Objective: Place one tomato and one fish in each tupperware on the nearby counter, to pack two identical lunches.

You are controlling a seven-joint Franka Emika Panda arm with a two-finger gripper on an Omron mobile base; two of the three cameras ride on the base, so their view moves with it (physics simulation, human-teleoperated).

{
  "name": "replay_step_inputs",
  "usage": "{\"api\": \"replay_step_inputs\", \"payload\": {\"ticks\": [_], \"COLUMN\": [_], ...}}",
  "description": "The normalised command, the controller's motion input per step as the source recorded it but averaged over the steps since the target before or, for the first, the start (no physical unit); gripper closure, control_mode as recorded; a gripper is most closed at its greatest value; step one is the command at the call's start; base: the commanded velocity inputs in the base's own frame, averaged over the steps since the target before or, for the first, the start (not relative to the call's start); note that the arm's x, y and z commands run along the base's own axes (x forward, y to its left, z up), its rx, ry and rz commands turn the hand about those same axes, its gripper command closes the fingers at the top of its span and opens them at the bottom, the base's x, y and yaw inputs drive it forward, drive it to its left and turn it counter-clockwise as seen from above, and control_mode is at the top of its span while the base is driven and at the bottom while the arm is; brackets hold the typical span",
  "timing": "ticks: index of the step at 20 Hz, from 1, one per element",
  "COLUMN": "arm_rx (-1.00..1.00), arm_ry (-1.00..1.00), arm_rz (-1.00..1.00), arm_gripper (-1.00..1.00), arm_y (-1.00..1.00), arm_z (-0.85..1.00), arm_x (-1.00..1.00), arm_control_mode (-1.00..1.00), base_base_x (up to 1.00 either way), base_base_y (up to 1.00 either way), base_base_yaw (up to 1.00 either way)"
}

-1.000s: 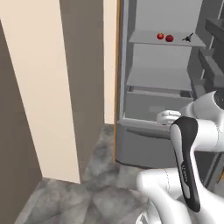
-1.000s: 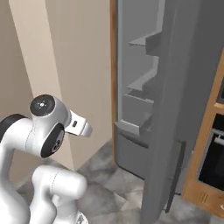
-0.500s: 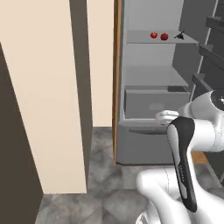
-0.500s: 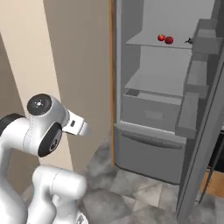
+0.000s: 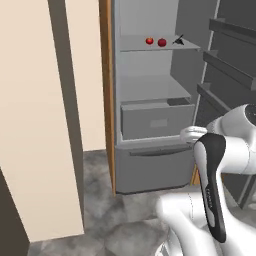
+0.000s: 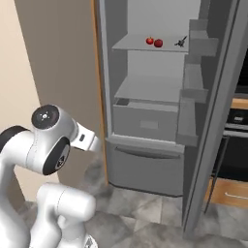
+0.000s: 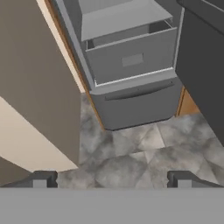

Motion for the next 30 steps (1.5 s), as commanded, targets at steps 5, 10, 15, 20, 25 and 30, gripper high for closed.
{"api": "replay_step_inputs", "payload": {"ticks": [5, 10, 15, 20, 25, 30], "arm_rx": [0.00, 0.00, 0.00, 0.00, 0.00, 0.00], "arm_ry": [0.00, 0.00, 0.00, 0.00, 0.00, 0.00], "arm_rz": [0.00, 0.00, 0.00, 0.00, 0.00, 0.00], "arm_gripper": [-1.00, -1.00, -1.00, -1.00, -1.00, -1.00], "arm_y": [0.00, 0.00, 0.00, 0.00, 0.00, 0.00], "arm_z": [0.00, 0.00, 0.00, 0.00, 0.00, 0.00], "arm_x": [0.00, 0.00, 0.00, 0.00, 0.00, 0.00], "arm_control_mode": [1.00, 1.00, 1.00, 1.00, 1.00, 1.00], "base_base_x": [0.73, 0.65, 0.73, 0.71, 0.58, 0.44], "base_base_y": [-0.04, -0.16, -0.08, -0.17, -0.27, -0.50], "base_base_yaw": [-0.03, -0.06, -0.04, -0.03, -0.02, 0.00]}}
